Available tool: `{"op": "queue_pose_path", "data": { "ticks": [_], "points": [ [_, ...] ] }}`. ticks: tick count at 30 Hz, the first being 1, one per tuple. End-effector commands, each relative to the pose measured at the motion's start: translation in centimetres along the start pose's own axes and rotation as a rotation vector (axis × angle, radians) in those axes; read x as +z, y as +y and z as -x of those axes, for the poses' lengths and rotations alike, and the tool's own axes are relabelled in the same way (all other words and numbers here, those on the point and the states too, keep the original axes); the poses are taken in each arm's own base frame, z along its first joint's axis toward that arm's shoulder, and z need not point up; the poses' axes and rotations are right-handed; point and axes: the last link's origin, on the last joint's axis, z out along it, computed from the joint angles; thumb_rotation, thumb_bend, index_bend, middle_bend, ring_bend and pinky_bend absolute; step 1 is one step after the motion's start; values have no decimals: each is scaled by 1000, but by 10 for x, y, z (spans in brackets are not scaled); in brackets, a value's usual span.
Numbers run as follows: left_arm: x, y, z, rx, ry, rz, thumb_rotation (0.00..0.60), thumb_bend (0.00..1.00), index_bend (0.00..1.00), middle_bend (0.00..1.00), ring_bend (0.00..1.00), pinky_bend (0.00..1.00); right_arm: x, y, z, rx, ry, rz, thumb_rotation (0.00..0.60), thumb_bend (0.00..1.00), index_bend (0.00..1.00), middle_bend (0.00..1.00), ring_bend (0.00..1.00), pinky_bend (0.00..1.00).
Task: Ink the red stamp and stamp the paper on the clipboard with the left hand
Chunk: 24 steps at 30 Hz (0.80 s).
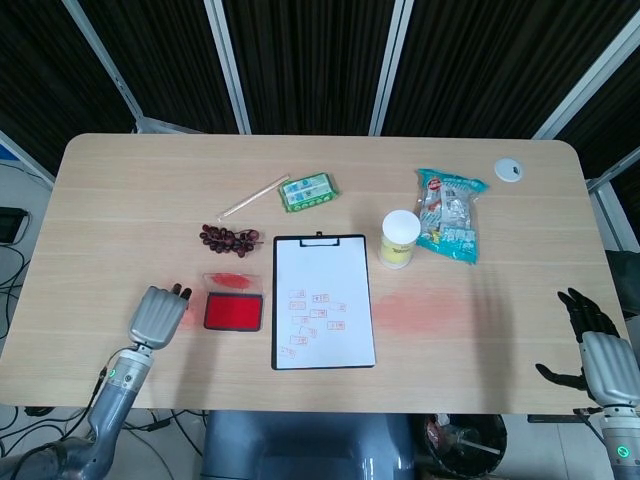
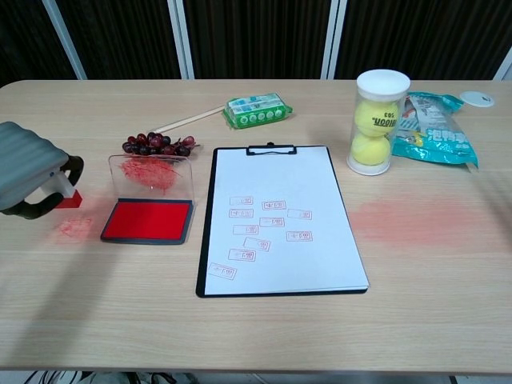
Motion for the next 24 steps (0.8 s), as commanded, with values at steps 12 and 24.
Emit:
{"op": "queue_pose_path", "data": {
  "ticks": [12, 24],
  "points": [
    [3, 15, 10, -6, -24, 31, 600, 418, 639, 711, 955, 1000, 1, 0, 0, 0, -2, 0, 600, 137, 0, 0, 0, 135],
    [1, 7, 15, 16, -49, 29, 600, 417, 622, 694, 955, 1000, 1, 0, 0, 0, -2, 0, 600, 137, 0, 0, 0, 135]
  ]
}}
